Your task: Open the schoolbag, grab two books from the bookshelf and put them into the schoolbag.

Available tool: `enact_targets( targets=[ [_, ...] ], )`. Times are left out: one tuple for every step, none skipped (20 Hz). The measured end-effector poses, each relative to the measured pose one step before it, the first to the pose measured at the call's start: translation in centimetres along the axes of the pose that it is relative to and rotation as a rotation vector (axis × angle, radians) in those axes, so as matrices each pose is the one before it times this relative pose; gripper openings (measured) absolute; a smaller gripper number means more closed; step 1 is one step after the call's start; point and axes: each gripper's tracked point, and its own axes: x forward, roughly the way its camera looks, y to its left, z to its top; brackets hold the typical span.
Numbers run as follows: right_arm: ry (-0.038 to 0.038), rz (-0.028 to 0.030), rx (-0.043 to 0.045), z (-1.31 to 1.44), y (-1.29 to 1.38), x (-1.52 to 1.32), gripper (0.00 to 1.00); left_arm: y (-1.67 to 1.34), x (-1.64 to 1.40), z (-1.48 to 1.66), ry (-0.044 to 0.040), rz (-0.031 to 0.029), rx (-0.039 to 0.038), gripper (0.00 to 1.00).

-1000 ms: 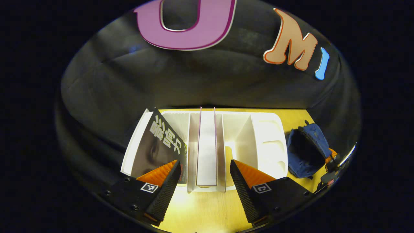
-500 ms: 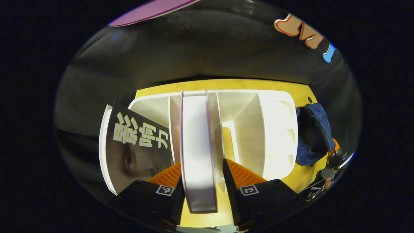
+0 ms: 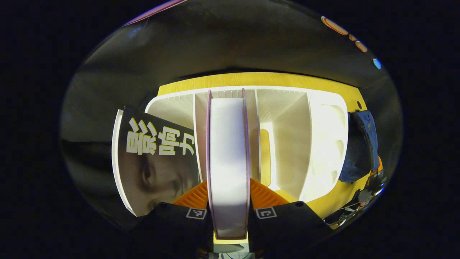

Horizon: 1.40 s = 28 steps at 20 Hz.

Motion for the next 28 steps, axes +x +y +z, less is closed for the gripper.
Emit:
enact_targets(
  targets=[
    [0.00009,-0.00035,-0.00094,0.052,-0.154,0.112,0.03,-0.033,-0.18,-0.408,0.0137,0.00854,-0.01966,0.35],
    [0.00023,-0.00005,-0.00054,-0.088,0.075,-0.125,0.03,-0.024,-0.55,-0.555,0.02007,0.00335,-0.01458,0.34],
    [0.0018,-0.00159,-0.00034,-0.118,0.075,-0.083,0.03,-0.193,-0.515,-0.174,0.00436,-0.0054,-0.0153,0.34],
    [0.0003,-0.00011,0.00011,0.114,-0.003,-0.005,0.03,-0.184,-0.714,-0.073,-0.00287,-0.01143,-0.01554,0.34],
    [-0.00049,-0.00024,-0.00234,-0.122,0.084,-0.09,0.03,-0.297,-0.912,0.074,-0.01122,-0.01234,-0.018,0.36],
    [-0.00019,0.00073,-0.00184,0.034,0.028,-0.05,0.03,-0.102,-0.965,0.027,-0.00896,-0.01142,-0.01807,0.34],
    [-0.00055,0.00118,0.00036,0.055,-0.05,0.072,0.03,-0.116,-1.042,-0.034,-0.00539,-0.00555,-0.01478,0.35],
    [-0.00023,0.00056,0.00084,0.077,-0.015,0.017,0.03,0.032,-1.137,-0.107,-0.00518,-0.00309,-0.0083,0.36],
    [0.00016,-0.00106,0.00244,-0.136,-0.056,-0.036,0.03,0.014,-1.042,-0.115,-0.00792,0.00073,-0.00523,0.34],
    [-0.00016,-0.00061,0.00438,0.038,-0.094,0.021,0.03,0.108,-1.089,-0.195,-0.00226,0.00063,0.01067,0.34],
    [0.00047,-0.00064,0.00398,0.035,-0.062,-0.012,0.03,0.108,-1.087,-0.226,-0.00906,0.00665,0.00072,0.34],
    [0.00006,0.00062,0.00333,0.028,0.099,0.02,0.03,0.067,-1.136,-0.162,-0.00649,0.00649,0.00658,0.34],
    [-0.00053,0.00037,0.0012,-0.079,-0.005,0.028,0.03,-0.033,-1.152,-0.126,-0.01258,0.00425,0.00999,0.34],
    [-0.00055,0.00138,-0.00091,0.073,-0.011,-0.059,0.03,-0.184,-1.2,-0.016,-0.01119,-0.00088,0.01194,0.34],
    [-0.00078,0.0008,-0.00163,0.004,0.111,0.021,0.03,-0.343,-1.329,-0.085,-0.01385,-0.00558,0.00413,0.34],
    [0.0007,0.00035,-0.00034,0.043,-0.008,0.001,0.03,-0.477,-1.256,0.113,-0.014,-0.01097,0.00495,0.34],
    [0.00095,-0.00164,0.00153,-0.016,-0.034,0.024,0.03,-0.432,-1.243,0.215,-0.02081,-0.01212,0.00376,0.34],
    [0.00075,-0.0012,0.00445,-0.013,-0.007,-0.051,0.03,-0.561,-1.241,0.439,-0.02517,-0.00988,0.00446,0.36],
    [0.00029,-0.00194,0.00521,-0.085,-0.156,-0.006,0.03,-0.547,-1.216,0.478,-0.03072,-0.01057,0.01116,0.34],
    [0.00059,-0.00132,0.00693,0.055,-0.103,-0.052,0.03,-0.686,-0.981,0.697,-0.03584,-0.01414,0.00605,0.34],
    [-0.00048,0.00072,0.00697,0.025,-0.033,0.094,0.03,-0.973,-0.715,0.352,-0.02702,-0.0299,0.00368,0.33],
    [-0.00119,0.0001,0.00491,-0.01,-0.117,-0.116,0.03,-1.354,-0.5,0.266,-0.02334,-0.04066,-0.01222,0.34],
    [-0.00086,-0.00118,0.00591,0.002,-0.14,0.003,0.05,-1.552,-0.672,-0.084,-0.01897,-0.04954,-0.01199,0.34],
    [-0.00026,-0.00032,0.00865,0.038,-0.109,0.03,0.03,-1.529,-0.157,0.036,-0.0158,-0.04935,-0.01126,0.34],
    [0.00061,0.0006,0.01076,-0.076,-0.131,-0.036,0.03,-1.335,0.401,-0.156,-0.01288,-0.04915,-0.0147,0.34],
    [0.0013,0.0006,0.00947,0.044,-0.077,-0.024,0.03,-1.328,0.494,-0.173,-0.00719,-0.04964,-0.01919,0.31],
    [0.00156,-0.00085,0.00788,-0.056,-0.089,0.116,0.03,-1.19,0.551,-0.471,-0.00366,-0.0502,-0.01847,0.34],
    [0.00104,-0.00054,0.00817,0.119,-0.109,0.02,0.03,-1.04,0.93,-0.779,0.00774,-0.04076,-0.01514,0.33]
  ],
)
